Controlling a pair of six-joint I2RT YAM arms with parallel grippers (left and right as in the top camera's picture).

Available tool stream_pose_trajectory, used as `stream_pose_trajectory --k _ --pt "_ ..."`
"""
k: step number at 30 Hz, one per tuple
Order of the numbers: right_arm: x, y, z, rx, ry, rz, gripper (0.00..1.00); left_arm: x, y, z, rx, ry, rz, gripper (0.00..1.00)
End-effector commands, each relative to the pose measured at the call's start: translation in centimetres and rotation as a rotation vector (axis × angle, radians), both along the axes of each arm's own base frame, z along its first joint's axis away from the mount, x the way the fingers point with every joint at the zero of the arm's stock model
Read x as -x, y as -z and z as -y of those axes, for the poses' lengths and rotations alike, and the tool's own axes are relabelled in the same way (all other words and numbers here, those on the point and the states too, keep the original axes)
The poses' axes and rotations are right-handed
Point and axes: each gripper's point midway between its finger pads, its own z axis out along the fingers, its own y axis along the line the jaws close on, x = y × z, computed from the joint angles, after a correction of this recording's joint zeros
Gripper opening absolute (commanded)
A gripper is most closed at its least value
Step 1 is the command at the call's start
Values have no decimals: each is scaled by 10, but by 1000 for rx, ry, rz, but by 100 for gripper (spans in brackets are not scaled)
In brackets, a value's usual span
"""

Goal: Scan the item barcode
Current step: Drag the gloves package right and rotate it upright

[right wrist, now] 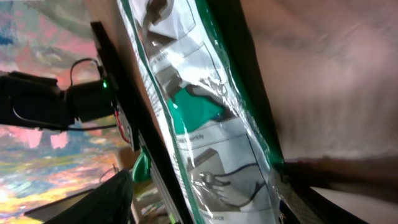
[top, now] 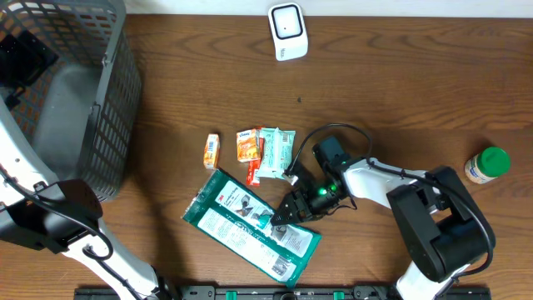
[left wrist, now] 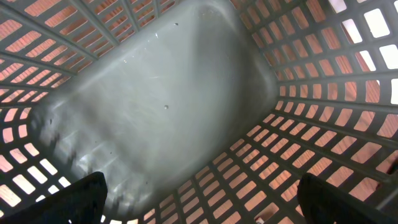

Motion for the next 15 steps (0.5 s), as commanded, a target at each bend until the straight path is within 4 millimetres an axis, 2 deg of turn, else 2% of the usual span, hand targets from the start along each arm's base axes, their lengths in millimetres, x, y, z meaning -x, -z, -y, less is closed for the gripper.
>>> stream_pose_trajectory --k 1,4,10,15 --pt "20 8 0 46 -44 -49 64 2 -15 4 -8 4 37 98" --pt "20 -1 1 44 -76 -34 74 2 -15 4 -8 4 37 98" --pt "0 -30 -11 -6 -123 100 77 2 -15 4 -8 4 37 98" --pt "-32 -24 -11 90 -121 272 87 2 -15 4 -8 4 37 98"
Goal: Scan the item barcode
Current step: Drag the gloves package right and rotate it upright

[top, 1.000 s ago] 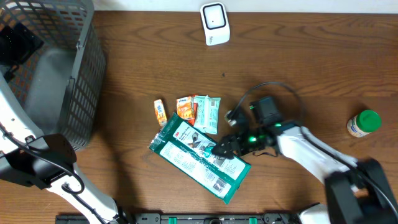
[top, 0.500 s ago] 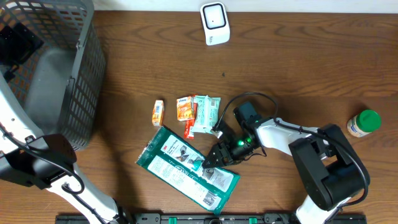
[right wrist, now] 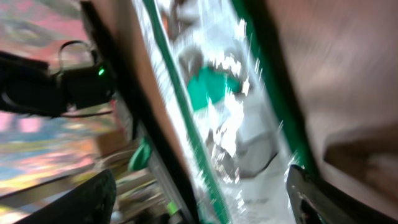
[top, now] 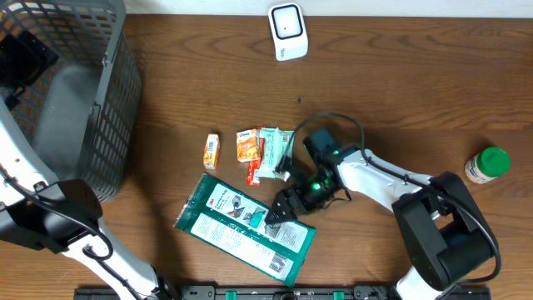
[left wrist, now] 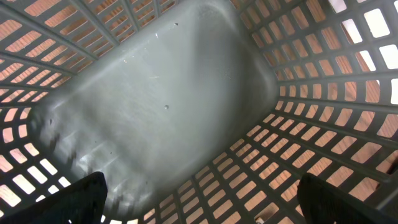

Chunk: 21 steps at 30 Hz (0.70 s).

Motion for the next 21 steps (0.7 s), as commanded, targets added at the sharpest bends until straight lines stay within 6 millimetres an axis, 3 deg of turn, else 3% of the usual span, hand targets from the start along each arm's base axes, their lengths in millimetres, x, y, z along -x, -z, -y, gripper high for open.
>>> stream_pose_trajectory --k 1,5,9,15,21 --pt "-27 1 -2 47 -20 187 88 2 -15 4 -9 4 38 98" --pt "-48 0 -10 24 -7 292 88 2 -15 4 -9 4 38 98" --pt "-59 10 -7 108 37 329 89 2 -15 4 -9 4 38 98" --pt "-46 17 -12 144 -1 321 90 2 -15 4 -9 4 37 98" --pt "-30 37 -15 184 -4 224 92 2 -15 4 -9 4 37 98"
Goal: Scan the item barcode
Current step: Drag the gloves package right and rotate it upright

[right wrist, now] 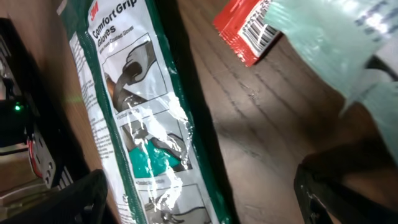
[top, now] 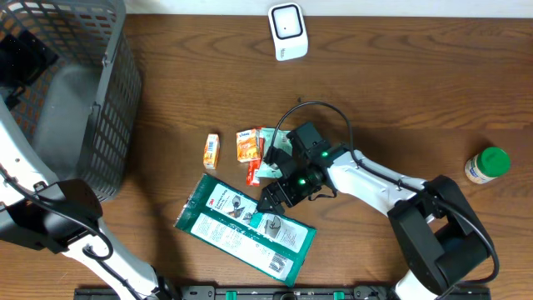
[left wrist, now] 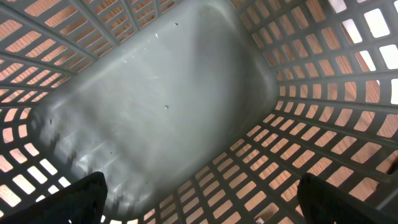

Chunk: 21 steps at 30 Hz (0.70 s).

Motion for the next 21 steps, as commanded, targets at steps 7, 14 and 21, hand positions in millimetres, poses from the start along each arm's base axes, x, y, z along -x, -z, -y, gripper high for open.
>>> stream_pose_trajectory --k 7,14,21 --pt "41 8 -19 -82 -16 -290 89 2 -15 4 -9 4 37 98" --pt "61 9 -23 -68 -88 -298 80 2 -15 4 -9 4 38 98" --pt "68 9 -27 -64 -110 -299 54 2 -15 4 -9 4 38 98"
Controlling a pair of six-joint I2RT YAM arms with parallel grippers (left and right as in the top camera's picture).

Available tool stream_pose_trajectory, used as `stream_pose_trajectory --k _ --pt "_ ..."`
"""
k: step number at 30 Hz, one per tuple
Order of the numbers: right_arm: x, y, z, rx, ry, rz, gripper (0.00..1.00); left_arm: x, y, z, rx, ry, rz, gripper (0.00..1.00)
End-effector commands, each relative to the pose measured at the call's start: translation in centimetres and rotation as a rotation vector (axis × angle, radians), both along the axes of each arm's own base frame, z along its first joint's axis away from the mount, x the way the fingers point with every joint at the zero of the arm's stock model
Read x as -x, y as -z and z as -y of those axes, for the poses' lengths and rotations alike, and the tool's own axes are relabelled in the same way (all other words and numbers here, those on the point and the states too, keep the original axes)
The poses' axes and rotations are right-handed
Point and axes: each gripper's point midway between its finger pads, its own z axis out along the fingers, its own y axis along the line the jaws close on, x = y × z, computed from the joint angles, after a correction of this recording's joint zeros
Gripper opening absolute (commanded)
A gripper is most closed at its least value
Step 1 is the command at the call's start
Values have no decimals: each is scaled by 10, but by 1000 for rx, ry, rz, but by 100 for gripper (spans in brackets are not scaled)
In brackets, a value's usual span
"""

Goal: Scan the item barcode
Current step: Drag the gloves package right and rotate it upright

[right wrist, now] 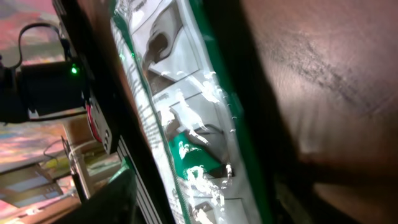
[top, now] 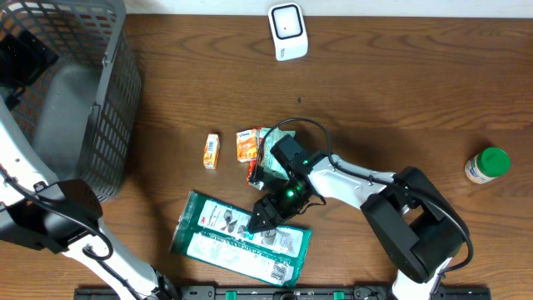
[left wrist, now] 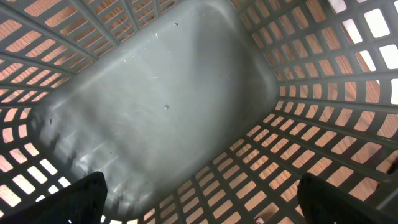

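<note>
A green and white glove package (top: pixel 237 239) lies flat near the table's front edge, and shows glossy and close up in the right wrist view (right wrist: pixel 186 118). My right gripper (top: pixel 260 218) is low over the package's upper right part, open, with the package's edge running between its fingers (right wrist: pixel 102 199). A white scanner (top: pixel 287 32) stands at the far edge of the table. My left gripper (left wrist: pixel 199 202) hangs open and empty inside the grey basket (top: pixel 100 108).
Small snack packets lie just behind the glove package: an orange one (top: pixel 211 152), another orange one (top: pixel 246 144), a red one (top: pixel 252 173) and a mint-green one (top: pixel 279 143). A green-capped jar (top: pixel 487 164) stands at the right. The basket's slotted wall (left wrist: pixel 311 99) surrounds the left wrist.
My right gripper has moved from beside the snack packets down and left onto the glove package. The package has turned a little flatter and its left end sits lower. The left arm is unchanged.
My right gripper was at the glove package's right part, open. Then the package had shifted left with the gripper still at it. Then the gripper was up near the red and mint packets. Now it is back at the package, which has turned further.
</note>
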Motion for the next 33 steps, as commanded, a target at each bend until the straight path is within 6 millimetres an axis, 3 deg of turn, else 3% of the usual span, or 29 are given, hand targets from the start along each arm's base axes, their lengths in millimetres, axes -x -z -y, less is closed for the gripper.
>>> stream_pose_trajectory --k 1,4,13,21,27,29,33 --pt "10 6 2 13 -14 -30 47 2 -15 4 -8 4 37 98" --pt "10 6 2 13 -14 -29 36 2 -15 4 -9 4 37 98" --pt "10 5 2 12 -15 -31 36 2 -15 4 -9 4 37 98" --pt "26 2 -2 3 -60 -57 47 2 -15 4 -9 4 37 98" --pt "48 -3 -9 -17 -121 -88 48 2 -15 4 -9 4 37 98" --pt "52 -3 -9 -13 -131 -96 46 2 -15 4 -9 4 37 98" --pt "58 -5 -7 -6 -141 -119 30 2 -15 4 -9 4 38 98"
